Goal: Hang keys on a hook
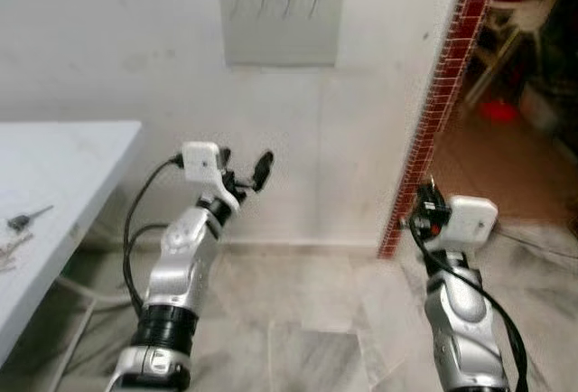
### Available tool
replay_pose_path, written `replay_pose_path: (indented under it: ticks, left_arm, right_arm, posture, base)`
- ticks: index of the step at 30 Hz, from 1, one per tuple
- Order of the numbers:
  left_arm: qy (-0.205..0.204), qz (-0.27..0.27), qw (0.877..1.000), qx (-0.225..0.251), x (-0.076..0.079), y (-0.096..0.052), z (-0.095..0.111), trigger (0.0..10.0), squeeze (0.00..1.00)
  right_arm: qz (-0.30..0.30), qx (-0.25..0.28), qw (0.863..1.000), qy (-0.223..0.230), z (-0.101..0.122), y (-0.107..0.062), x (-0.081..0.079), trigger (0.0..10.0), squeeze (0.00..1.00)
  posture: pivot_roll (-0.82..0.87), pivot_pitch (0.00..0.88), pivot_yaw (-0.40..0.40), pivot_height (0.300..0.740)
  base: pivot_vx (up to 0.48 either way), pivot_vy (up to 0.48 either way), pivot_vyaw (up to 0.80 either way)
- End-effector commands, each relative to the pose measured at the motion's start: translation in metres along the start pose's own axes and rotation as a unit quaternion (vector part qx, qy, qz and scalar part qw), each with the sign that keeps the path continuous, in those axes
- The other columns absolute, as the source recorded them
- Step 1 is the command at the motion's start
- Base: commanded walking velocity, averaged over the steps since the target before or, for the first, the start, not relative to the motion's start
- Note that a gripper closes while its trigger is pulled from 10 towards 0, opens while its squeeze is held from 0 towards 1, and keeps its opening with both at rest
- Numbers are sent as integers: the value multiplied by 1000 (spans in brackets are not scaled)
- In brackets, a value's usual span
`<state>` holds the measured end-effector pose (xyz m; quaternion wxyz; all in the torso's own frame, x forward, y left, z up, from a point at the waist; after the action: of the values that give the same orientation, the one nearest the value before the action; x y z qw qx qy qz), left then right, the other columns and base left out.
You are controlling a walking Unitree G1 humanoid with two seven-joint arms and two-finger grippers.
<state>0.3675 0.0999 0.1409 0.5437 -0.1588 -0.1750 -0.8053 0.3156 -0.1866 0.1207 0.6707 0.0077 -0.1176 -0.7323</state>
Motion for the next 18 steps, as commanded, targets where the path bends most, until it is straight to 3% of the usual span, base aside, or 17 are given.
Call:
replay_pose_path:
  ticks: [1,7,18]
  left_arm:
    - [2,8,1000,5,-6,-1,6,10000,0]
    - [1,11,1000,6,-6,-2,5,10000,0]
    - [4,24,1000,7,-6,0,4,10000,0]
  right_arm:
    - [8,14,1000,6,7,3,-6,10000,0]
    - [10,12,1000,5,7,1,-6,10000,0]
    - [15,13,1000,4,8,1,-7,10000,0]
  posture:
    - [-32,0,-11,740]
    - [-32,0,-12,740]
    - [-33,0,-18,740]
  base:
    - [401,0,0]
    - [378,0,0]
    - [0,0,0]
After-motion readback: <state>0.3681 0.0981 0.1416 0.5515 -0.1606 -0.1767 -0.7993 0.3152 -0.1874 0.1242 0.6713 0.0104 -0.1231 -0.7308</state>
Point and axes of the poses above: a point about 5 cm out from each wrist's last joint towards the gripper, its own y axis pointing out of the wrist towards the gripper, its own z axis along the axis of the wrist's last joint, x = y × z, the point moved 3 cm from there along y, pointing out of the wrist towards the gripper, and after that the axes turned 12 degrees about -y, right-handed, at the moved point
